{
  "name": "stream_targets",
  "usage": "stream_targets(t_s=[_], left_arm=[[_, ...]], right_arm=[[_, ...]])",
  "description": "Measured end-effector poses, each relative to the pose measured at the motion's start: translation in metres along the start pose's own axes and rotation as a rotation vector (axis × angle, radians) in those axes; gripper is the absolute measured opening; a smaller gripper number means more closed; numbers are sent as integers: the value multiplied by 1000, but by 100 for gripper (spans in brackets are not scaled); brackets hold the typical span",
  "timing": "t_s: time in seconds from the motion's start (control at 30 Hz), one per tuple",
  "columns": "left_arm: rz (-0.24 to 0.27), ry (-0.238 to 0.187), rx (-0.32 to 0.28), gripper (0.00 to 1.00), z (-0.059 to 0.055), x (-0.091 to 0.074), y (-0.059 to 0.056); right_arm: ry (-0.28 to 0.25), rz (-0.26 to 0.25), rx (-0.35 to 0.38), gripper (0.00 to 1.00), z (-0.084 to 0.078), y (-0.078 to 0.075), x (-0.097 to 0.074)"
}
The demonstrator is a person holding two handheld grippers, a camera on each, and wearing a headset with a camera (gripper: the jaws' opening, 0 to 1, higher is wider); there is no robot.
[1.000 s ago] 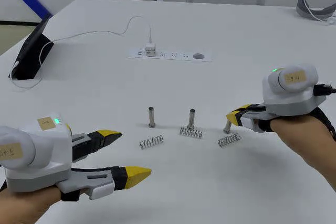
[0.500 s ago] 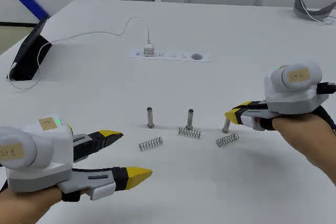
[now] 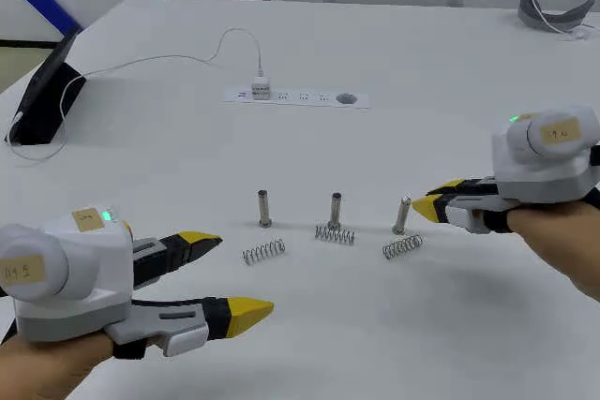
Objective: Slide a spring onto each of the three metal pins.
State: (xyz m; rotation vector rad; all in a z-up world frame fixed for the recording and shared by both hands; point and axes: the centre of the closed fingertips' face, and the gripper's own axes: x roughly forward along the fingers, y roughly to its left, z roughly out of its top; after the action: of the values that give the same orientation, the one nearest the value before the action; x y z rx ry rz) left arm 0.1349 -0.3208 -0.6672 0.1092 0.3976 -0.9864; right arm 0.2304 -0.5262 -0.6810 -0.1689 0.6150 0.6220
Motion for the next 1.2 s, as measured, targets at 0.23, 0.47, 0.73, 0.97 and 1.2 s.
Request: stream_targets(t_s=[0.23, 0.47, 0.73, 0.97, 1.2], left_arm=[[-1, 6, 0, 64, -1, 1, -3], [5, 8, -4, 64, -1, 0, -3], [3, 14, -6, 64, -2, 2, -6], [7, 16, -13, 63, -3, 2, -5], [8, 18, -17, 63, -5, 1, -6]], right_arm=[[38, 92, -53, 19, -14, 14, 5], [60, 159, -101, 20, -20, 23, 8], [104, 218, -131, 21, -32, 31, 17], [137, 244, -134, 21, -40, 32, 22], [170, 244, -149, 21, -46, 32, 21]])
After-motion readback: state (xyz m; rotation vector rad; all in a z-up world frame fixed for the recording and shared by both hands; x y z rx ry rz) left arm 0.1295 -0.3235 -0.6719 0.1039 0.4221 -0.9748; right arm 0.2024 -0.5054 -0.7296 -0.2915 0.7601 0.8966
